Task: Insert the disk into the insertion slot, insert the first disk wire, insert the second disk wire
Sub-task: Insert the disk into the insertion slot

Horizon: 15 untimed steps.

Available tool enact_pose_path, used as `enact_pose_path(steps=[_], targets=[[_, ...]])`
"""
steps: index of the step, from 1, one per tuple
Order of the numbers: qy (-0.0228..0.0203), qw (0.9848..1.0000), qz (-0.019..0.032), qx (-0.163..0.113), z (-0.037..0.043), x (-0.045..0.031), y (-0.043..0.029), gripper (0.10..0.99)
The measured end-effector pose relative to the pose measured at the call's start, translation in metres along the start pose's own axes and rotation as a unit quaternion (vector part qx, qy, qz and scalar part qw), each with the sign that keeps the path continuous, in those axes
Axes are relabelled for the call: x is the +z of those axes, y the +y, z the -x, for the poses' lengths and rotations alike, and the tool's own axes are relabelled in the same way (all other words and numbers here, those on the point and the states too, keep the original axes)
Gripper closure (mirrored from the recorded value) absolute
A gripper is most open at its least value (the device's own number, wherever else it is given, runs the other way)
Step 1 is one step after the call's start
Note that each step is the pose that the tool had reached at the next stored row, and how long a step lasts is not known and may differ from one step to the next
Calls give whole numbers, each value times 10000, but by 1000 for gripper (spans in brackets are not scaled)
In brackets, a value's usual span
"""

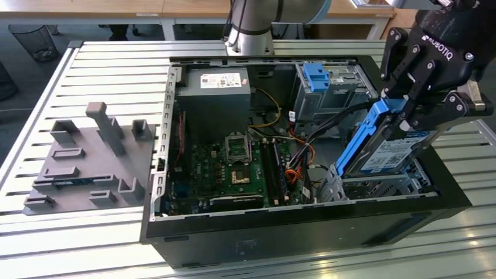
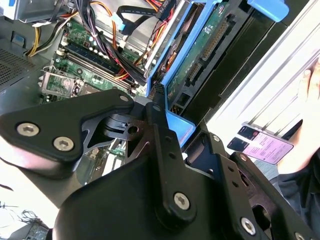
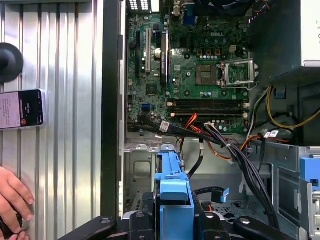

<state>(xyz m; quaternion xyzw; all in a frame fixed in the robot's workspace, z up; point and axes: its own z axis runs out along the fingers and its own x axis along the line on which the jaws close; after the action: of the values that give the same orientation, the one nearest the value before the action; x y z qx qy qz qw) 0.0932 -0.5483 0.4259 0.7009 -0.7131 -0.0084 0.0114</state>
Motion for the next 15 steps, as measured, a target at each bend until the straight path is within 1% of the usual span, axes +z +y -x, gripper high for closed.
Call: enact_pose_path(steps=[15], targets=[[0,10000,0,0,0,42,-1,722]])
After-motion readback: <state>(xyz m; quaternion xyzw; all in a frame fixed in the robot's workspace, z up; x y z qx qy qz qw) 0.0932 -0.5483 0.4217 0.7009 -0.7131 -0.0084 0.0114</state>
